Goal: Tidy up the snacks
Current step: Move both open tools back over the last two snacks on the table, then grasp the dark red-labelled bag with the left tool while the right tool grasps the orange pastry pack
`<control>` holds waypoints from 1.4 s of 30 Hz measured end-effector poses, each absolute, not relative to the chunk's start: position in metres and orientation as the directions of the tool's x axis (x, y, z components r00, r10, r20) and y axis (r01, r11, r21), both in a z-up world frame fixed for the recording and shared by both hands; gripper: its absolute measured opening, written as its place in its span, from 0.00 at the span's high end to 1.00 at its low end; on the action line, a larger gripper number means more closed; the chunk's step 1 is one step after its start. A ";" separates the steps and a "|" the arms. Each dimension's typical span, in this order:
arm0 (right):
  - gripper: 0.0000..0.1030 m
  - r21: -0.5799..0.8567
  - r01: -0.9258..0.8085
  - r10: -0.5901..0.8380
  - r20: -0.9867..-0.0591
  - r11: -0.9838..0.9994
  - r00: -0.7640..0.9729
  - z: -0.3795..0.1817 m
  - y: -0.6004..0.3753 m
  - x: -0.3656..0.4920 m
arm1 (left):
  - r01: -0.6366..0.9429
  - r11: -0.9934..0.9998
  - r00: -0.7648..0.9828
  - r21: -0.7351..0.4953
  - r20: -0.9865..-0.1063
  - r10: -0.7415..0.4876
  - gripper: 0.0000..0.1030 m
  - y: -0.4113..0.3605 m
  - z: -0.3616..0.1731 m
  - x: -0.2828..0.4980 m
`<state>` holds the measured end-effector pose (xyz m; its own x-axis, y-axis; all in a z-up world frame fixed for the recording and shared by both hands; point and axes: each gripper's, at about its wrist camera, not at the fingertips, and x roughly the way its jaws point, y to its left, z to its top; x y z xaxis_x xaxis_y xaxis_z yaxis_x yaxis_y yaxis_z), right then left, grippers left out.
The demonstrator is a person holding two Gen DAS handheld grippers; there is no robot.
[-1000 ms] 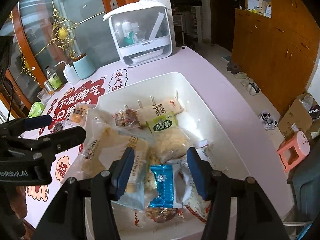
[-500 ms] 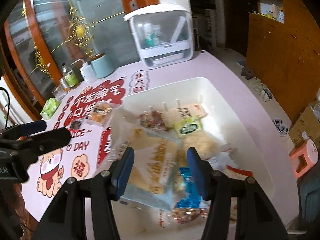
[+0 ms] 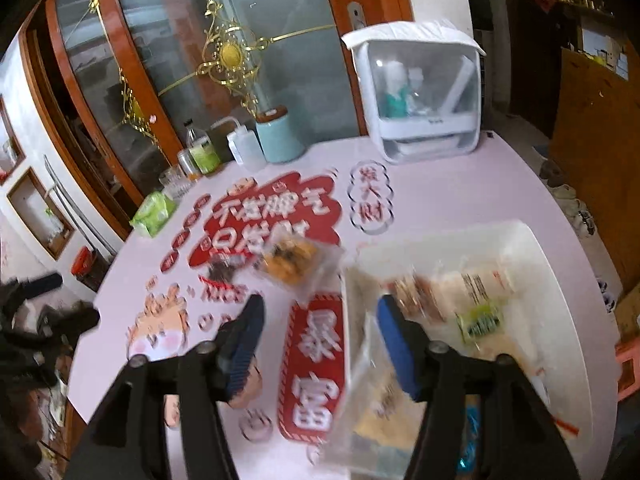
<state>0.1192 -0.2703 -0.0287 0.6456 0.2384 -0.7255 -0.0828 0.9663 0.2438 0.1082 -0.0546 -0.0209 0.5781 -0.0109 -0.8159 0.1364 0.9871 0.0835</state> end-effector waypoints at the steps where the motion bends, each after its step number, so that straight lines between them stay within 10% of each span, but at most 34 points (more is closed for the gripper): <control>1: 0.28 0.252 -0.077 0.241 -0.723 0.965 0.647 -0.024 -0.268 0.127 | 0.127 0.987 0.584 0.101 -0.811 0.008 0.00 -0.049 -0.018 0.110; 11: 0.03 0.265 -0.017 0.219 -0.757 0.964 0.615 -0.009 -0.236 0.229 | 0.139 0.969 0.595 0.206 -0.799 0.085 0.01 0.001 -0.012 0.186; 42: 0.00 0.111 0.214 0.066 -0.976 0.970 0.207 -0.217 -0.159 0.350 | 0.033 0.997 0.314 0.074 -0.948 0.060 0.01 0.035 -0.239 0.342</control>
<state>0.3497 -0.1592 -0.2166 0.2075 0.0661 -0.9760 0.2139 0.9705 0.1112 0.3424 0.0347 -0.2392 0.3140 0.0600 -0.9475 0.0329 0.9967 0.0740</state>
